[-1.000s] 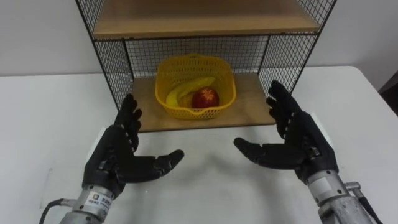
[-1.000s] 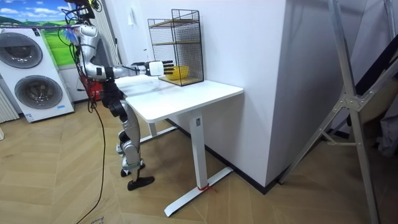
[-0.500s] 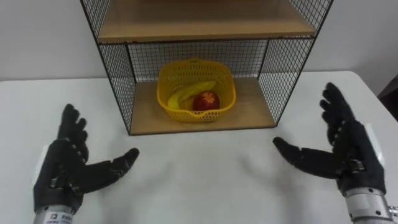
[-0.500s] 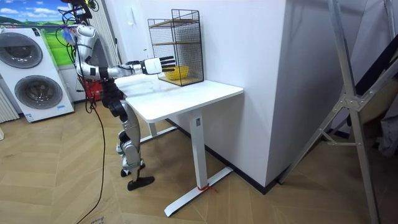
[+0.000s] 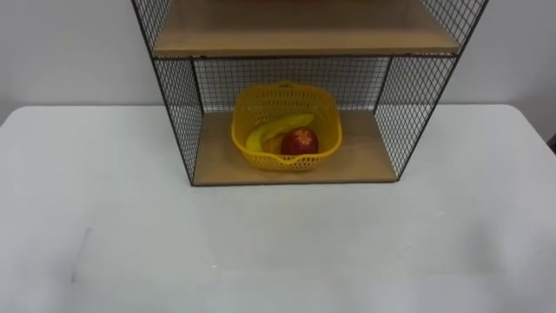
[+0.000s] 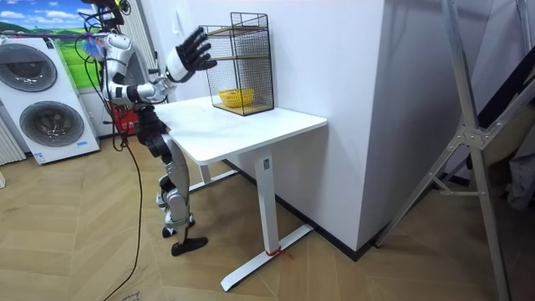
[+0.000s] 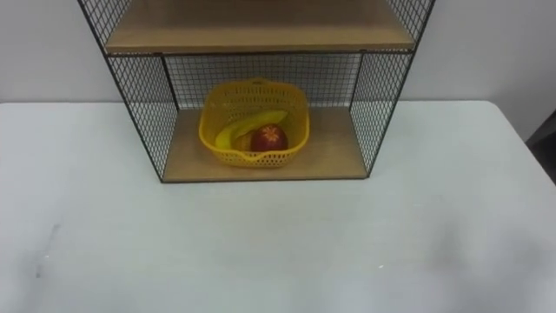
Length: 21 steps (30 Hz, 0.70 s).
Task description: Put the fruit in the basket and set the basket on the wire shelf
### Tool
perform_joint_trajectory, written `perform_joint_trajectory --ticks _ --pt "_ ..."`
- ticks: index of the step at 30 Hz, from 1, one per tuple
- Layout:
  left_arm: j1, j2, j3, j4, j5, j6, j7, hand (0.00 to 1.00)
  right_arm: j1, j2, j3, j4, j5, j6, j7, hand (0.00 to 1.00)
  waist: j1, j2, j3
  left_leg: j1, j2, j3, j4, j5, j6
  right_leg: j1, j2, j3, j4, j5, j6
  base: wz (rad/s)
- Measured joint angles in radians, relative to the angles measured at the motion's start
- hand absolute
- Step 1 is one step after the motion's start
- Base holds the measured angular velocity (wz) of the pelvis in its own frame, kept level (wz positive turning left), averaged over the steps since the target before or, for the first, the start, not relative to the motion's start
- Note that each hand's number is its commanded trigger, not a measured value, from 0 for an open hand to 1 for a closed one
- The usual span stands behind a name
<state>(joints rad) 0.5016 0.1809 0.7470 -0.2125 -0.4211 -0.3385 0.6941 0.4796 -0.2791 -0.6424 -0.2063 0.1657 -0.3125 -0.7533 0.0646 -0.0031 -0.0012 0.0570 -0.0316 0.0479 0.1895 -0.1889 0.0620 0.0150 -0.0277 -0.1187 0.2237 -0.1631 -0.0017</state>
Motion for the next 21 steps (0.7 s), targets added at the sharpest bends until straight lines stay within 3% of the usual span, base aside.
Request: perform_joint_trajectory --ticks 4,6,8,13,15,21 --pt "-0.004 0.023 0.077 0.042 -0.057 0.0 0.098 0.0 -0.008 -0.011 -0.064 0.082 0.059 0.003 -0.077 0.0 0.001 0.003 -0.0013 -0.005 0.0 -0.004 -0.001 0.0 -0.001 -0.003 -0.005 -0.007 0.001 -0.002 -0.002 0.06" --pt "0.0 0.069 0.11 0.146 -0.104 0.002 0.141 0.0 -0.009 -0.034 -0.099 0.183 0.098 0.012 -0.123 0.0 -0.002 0.006 -0.0033 -0.03 0.0 -0.004 0.012 0.0 -0.001 -0.03 -0.007 -0.021 0.021 -0.006 -0.007 0.02" --pt "0.002 0.087 0.118 0.243 -0.14 0.01 0.155 0.0 -0.01 -0.049 -0.129 0.262 0.154 0.033 -0.138 0.0 -0.001 0.006 -0.0052 -0.036 -0.002 -0.006 0.012 0.0 -0.001 -0.04 -0.008 -0.024 0.032 -0.01 -0.008 0.03" --pt "0.004 0.079 0.11 0.495 -0.338 0.044 0.16 0.0 0.01 -0.05 -0.153 0.49 0.374 0.069 -0.171 0.0 -0.01 0.007 -0.0071 -0.053 -0.005 -0.019 0.008 0.001 -0.001 -0.053 -0.022 -0.047 0.037 -0.019 -0.01 0.1" --pt "-0.003 0.083 0.109 0.67 -0.44 0.065 0.153 0.0 0.01 -0.047 -0.153 0.635 0.516 0.08 -0.165 0.0 -0.014 0.009 -0.0069 -0.051 -0.005 -0.021 0.009 0.001 -0.002 -0.049 -0.021 -0.043 0.038 -0.018 -0.01 0.04" --pt "0.002 0.069 0.095 1.039 -0.553 0.069 0.117 0.0 0.001 -0.018 -0.149 1.056 0.732 0.084 -0.091 0.0 -0.033 0.01 -0.0125 -0.06 -0.006 -0.04 0.037 -0.015 -0.007 -0.038 -0.022 -0.053 0.036 -0.033 0.001 0.1"
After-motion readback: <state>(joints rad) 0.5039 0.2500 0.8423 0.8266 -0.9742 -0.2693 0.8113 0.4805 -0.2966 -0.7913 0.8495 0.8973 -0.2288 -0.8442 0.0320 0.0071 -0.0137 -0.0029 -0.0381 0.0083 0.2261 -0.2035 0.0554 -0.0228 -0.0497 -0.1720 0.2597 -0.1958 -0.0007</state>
